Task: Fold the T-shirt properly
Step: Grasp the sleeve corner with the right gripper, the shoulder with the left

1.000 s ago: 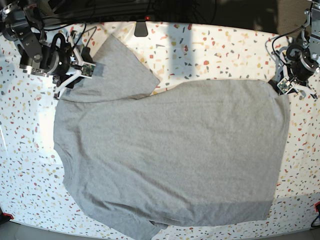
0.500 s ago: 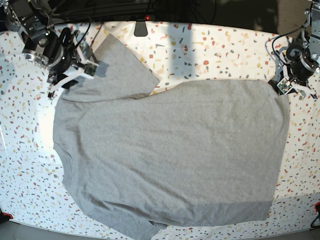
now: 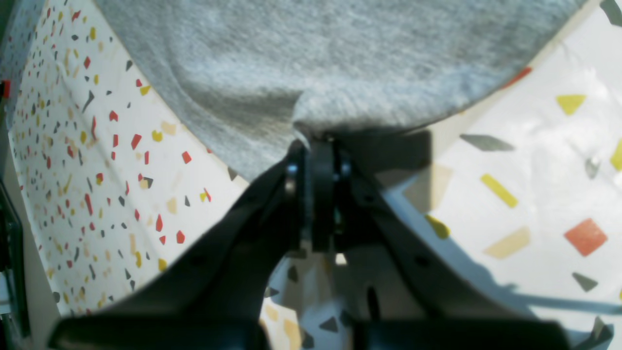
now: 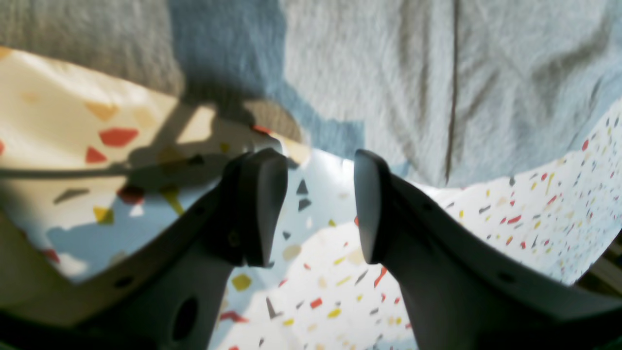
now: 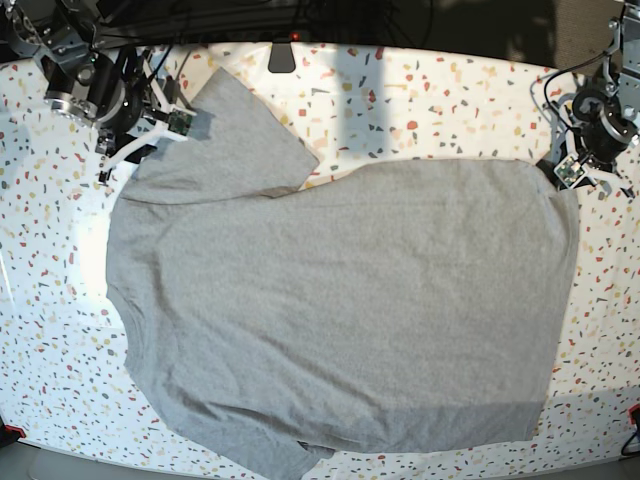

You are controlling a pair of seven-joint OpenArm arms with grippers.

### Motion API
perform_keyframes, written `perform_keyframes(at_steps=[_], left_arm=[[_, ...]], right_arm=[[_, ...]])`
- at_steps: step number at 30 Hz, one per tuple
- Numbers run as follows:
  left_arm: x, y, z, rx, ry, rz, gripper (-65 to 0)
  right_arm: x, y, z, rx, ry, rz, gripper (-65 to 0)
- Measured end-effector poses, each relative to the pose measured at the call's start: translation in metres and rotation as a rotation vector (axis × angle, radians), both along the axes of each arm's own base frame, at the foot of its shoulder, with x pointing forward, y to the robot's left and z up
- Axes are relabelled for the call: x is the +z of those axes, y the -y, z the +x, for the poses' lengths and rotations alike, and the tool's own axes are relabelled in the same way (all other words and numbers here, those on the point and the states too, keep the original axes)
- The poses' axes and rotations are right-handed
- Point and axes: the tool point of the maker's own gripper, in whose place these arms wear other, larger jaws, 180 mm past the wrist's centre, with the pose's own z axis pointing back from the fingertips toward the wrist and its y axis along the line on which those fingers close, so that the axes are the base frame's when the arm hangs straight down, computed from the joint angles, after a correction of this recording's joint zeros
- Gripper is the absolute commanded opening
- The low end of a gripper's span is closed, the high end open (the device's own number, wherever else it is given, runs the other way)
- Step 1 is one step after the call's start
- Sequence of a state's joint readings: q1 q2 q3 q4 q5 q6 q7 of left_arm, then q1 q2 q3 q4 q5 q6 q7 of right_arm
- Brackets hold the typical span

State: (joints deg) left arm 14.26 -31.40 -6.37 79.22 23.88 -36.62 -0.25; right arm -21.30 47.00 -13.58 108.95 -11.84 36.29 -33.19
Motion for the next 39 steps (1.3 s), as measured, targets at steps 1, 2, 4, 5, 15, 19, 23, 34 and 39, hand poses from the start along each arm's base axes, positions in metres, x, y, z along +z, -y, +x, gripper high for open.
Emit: perform_keyframes(at_steps=[1, 2, 4, 5, 15, 19, 23, 34, 39], left_arm=[[0.000, 0.000, 0.000, 0.000, 0.000, 0.000, -65.0], [0.000, 0.000, 0.000, 0.000, 0.000, 0.000, -65.0], [0.000, 0.000, 0.000, -0.001, 0.000, -0.001, -65.0], [0.000, 0.000, 0.000, 0.000, 0.000, -0.001, -65.0], [0.000, 0.000, 0.000, 0.000, 0.000, 0.000, -65.0], [0.001, 0.001, 0.000, 0.007, 0.001, -0.012, -65.0], [0.002, 0.003, 0.001, 0.018, 0.006, -0.037, -65.0], [0.002, 0.003, 0.002, 0.018, 0.006, -0.039, -65.0], [0.002, 0.003, 0.001, 0.018, 0.006, -0.038, -65.0]], right_arm=[[0.000, -0.002, 0.000, 0.005, 0.002, 0.012, -40.1], [-0.001, -0.002, 0.000, 0.005, 0.000, 0.016, -40.1], [-0.006, -0.004, -0.004, 0.009, -0.020, 0.019, -40.1], [-0.009, -0.003, -0.007, 0.015, -0.039, 0.016, -40.1], [-0.016, 0.004, -0.004, 0.070, -0.018, 0.001, -40.1], [-0.014, 0.002, 0.002, 0.068, 0.006, 0.016, -40.1], [-0.012, -0.007, 0.014, 0.049, 0.040, 0.042, -40.2], [-0.015, -0.024, 0.013, 0.048, 0.041, 0.099, -40.1], [-0.021, -0.019, 0.015, 0.035, 0.028, 0.111, -38.0]])
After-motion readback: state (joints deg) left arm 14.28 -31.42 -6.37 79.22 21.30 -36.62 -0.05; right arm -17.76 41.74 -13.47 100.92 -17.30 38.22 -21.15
